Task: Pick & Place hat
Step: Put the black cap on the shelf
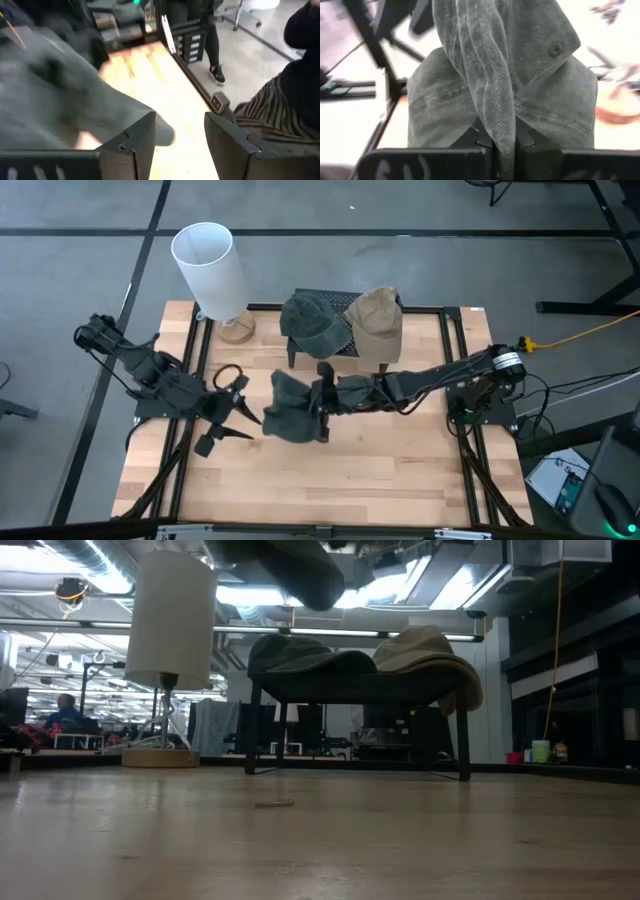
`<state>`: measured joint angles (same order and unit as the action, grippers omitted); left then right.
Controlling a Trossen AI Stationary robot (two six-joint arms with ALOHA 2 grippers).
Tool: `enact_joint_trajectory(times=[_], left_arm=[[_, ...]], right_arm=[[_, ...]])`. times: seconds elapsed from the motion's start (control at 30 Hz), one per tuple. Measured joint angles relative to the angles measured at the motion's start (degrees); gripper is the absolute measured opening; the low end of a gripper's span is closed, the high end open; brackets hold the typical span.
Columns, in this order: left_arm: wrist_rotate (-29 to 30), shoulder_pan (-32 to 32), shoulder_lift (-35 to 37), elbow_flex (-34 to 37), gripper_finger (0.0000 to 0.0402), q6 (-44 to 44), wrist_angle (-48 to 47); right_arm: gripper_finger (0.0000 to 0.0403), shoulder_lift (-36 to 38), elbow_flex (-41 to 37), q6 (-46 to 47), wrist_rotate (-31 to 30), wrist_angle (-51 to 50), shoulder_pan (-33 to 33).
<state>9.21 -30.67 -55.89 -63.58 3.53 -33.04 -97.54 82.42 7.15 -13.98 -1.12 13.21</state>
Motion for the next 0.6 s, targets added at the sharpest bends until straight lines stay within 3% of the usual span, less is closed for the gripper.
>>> enact_joint_trajectory(times=[0.33, 0.6], left_arm=[[0.24, 0.01, -4.46, 0.74, 0.0160, 0.28, -0.74], [0.28, 0.01, -6.85, 0.75, 0.0161, 4.45, -0.70]], right_arm=[[0.0016, 0.00, 4.69, -0.06, -14.06, -3.07, -0.67], [0.0016, -0.02, 4.67, 3.21, -14.88, -3.93, -3.37]])
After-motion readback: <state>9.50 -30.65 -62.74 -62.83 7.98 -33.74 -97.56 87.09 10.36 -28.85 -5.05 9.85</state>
